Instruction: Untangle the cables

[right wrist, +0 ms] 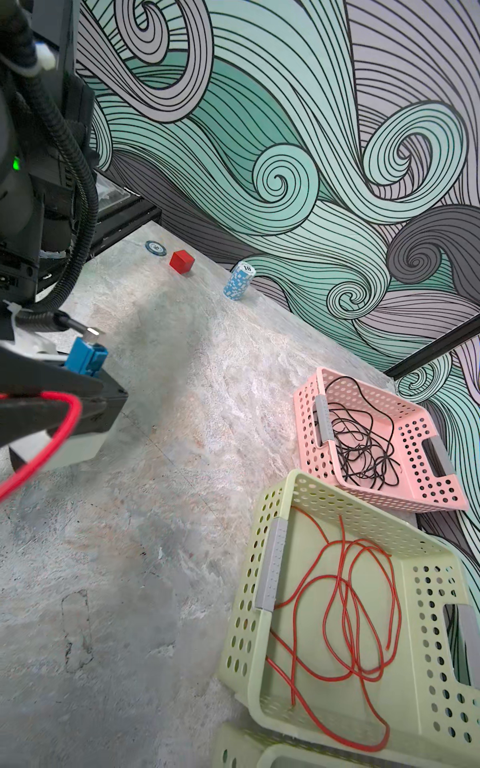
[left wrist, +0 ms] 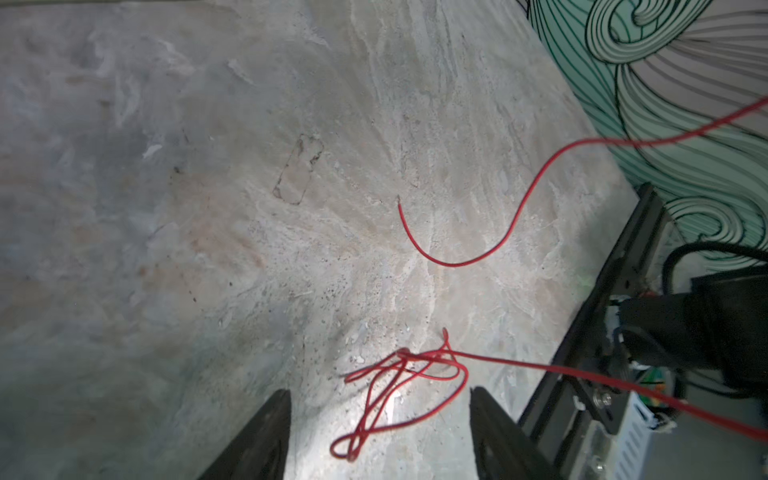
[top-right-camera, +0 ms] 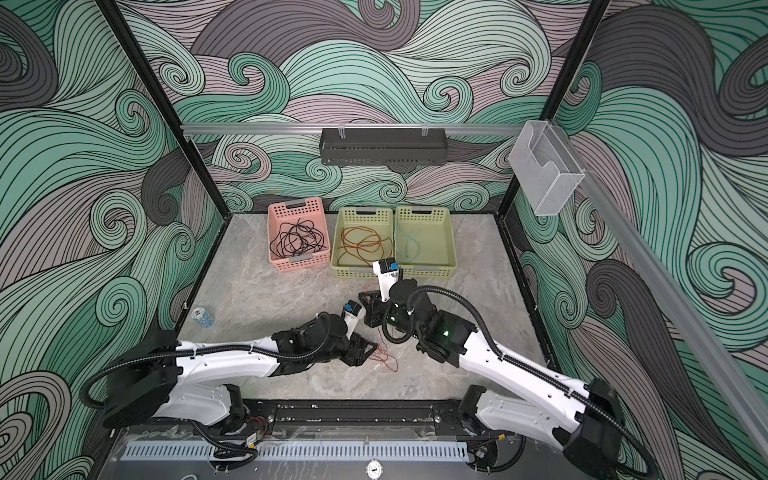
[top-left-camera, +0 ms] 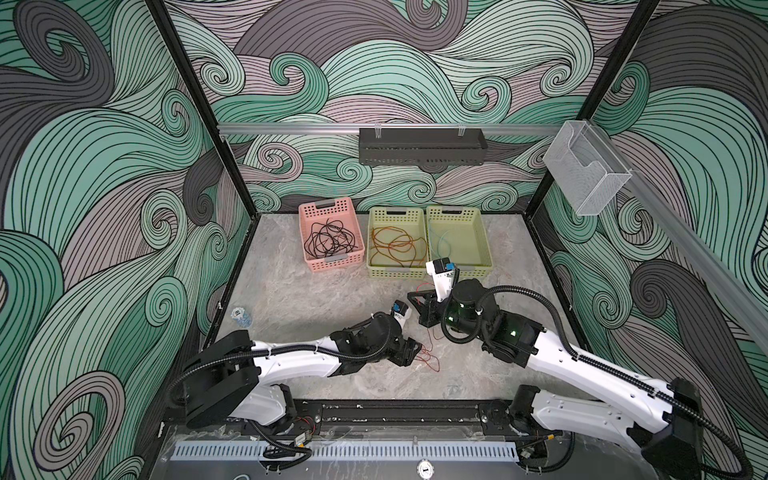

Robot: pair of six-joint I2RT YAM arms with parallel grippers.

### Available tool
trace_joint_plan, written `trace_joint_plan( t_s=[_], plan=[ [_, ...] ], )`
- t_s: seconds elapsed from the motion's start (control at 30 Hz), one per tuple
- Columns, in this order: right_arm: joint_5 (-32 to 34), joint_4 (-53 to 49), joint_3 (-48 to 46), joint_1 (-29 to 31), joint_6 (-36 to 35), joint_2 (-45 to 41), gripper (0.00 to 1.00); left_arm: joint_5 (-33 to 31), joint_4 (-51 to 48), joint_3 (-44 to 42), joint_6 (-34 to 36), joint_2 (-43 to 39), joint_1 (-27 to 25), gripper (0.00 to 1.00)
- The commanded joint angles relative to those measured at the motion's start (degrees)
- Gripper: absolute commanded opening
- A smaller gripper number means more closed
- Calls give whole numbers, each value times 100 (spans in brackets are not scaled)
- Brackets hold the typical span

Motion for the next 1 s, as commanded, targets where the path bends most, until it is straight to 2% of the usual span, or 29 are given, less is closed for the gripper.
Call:
trace_joint_plan(
  t_s=[0.0, 0.1, 0.33, 0.57, 0.67, 0.73, 0.8, 0.97],
  plan=[
    [175, -23, -83, 34, 40, -121, 0, -166, 305, 133, 230, 337, -49, 58],
    [218, -74, -66, 25, -16, -147, 0, -31, 480, 66, 203, 428, -59, 52],
    [329, -137, -89, 23, -92, -222, 0, 40, 705, -8, -69, 612, -67, 2],
    [746, -510, -121, -63, -252, -566, 0, -549, 263, -208, -154, -128, -84, 0],
    [1308, -1058, -77, -290, -370, -785, 0, -773, -83, -345, -233, -608, -67, 0],
    [1537, -1273, -186, -711, -375, -1026, 0, -913, -373, -491, -309, -1095, -58, 0],
    [1388, -1308, -326, -1332, -280, -1235, 0, -1180, -790, -625, -450, -1736, -56, 0],
    [1037, -1439, -564, -2326, -121, -1307, 0, -2392, -2096, -817, -995, -3533, 7, 0]
  ],
)
